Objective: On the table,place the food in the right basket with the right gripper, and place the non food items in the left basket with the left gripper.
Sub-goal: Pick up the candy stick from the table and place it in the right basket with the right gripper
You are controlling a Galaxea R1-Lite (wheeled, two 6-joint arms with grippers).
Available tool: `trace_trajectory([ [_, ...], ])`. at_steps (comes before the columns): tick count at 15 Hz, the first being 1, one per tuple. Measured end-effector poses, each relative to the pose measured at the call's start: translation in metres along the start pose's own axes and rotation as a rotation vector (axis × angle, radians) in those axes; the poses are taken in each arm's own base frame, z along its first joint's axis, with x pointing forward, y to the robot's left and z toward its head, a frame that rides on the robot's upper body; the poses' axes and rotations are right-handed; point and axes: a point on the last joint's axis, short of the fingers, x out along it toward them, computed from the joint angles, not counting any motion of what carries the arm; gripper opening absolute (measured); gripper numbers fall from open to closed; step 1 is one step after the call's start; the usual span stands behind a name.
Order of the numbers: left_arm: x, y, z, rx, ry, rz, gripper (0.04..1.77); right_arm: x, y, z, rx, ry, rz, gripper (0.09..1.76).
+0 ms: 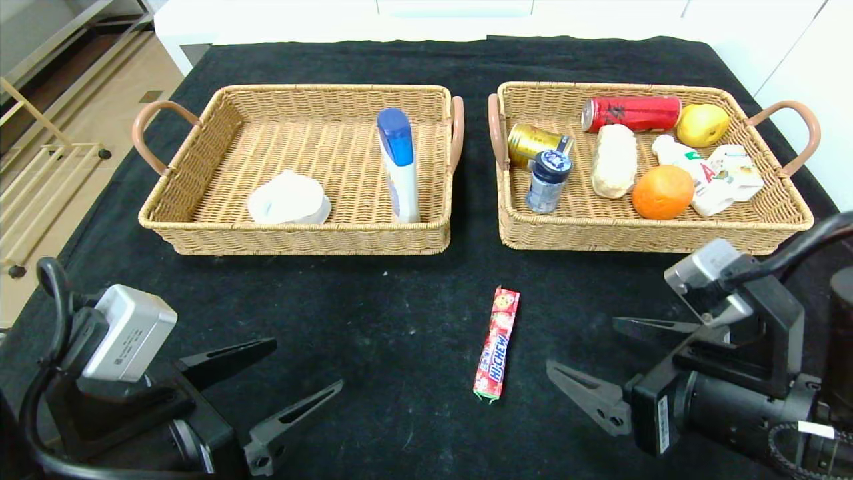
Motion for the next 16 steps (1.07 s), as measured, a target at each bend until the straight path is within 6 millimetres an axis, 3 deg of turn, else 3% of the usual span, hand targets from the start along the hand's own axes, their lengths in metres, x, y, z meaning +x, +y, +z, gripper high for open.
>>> trace_trajectory([
  [2,0.001,0.0,-0.001,-0.002,0.009,-0.016,1.71,0.0,0.006,0.017,0.042,0.034,-0.058,1.71],
  [11,0.005,0.0,-0.004,-0.016,0.028,-0.018,1.72,0.028,0.024,0.06,0.21,0.259,-0.282,1.71],
  [16,0.005,0.001,-0.005,-0.034,0.03,-0.016,1.72,0.053,0.055,0.068,0.272,0.346,-0.388,1.71],
])
